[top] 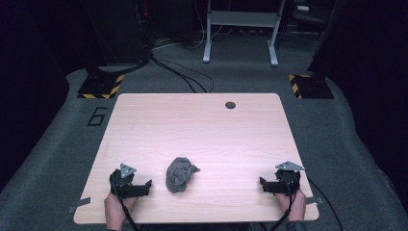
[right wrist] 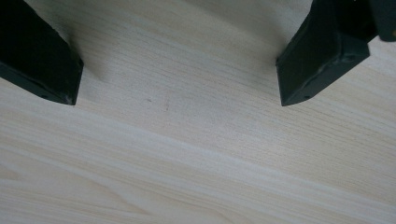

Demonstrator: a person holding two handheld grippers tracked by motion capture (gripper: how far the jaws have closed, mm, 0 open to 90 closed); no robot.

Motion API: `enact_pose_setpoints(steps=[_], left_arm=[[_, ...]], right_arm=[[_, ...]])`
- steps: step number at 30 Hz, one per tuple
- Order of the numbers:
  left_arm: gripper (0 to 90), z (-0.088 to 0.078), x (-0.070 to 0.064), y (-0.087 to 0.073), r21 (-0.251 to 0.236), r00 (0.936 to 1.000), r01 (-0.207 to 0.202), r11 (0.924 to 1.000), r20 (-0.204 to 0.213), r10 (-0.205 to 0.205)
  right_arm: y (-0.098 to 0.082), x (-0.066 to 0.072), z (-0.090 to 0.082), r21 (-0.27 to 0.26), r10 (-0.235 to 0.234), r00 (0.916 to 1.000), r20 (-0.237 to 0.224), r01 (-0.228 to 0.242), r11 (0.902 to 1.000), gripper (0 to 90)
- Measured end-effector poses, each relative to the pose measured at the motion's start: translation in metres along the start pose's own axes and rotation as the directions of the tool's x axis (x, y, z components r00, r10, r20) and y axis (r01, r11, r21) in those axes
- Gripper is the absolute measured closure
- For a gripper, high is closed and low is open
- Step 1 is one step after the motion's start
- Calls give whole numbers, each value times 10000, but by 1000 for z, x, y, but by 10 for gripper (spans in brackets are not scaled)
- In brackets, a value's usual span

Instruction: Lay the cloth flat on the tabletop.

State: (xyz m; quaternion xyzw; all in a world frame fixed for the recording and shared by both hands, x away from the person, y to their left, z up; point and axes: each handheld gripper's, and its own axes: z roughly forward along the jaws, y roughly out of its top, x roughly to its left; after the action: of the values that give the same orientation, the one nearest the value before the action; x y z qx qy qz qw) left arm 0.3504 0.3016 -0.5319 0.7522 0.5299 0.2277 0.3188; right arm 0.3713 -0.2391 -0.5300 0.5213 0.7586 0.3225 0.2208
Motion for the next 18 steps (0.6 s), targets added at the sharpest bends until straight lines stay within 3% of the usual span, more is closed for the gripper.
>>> enact_pose_setpoints(steps=[15, 18], left_arm=[[0, 1, 0, 1, 9, 9993, 281, 9996, -257, -281], [1, 0, 3, 2, 66, 9990, 427, 9991, -146, -426]], right_arm=[[-1, 0, -1, -55, -26, 10000, 60, 27, 10000, 23], [-1, 0, -1, -65, -19, 10000, 51, 19, 10000, 24]])
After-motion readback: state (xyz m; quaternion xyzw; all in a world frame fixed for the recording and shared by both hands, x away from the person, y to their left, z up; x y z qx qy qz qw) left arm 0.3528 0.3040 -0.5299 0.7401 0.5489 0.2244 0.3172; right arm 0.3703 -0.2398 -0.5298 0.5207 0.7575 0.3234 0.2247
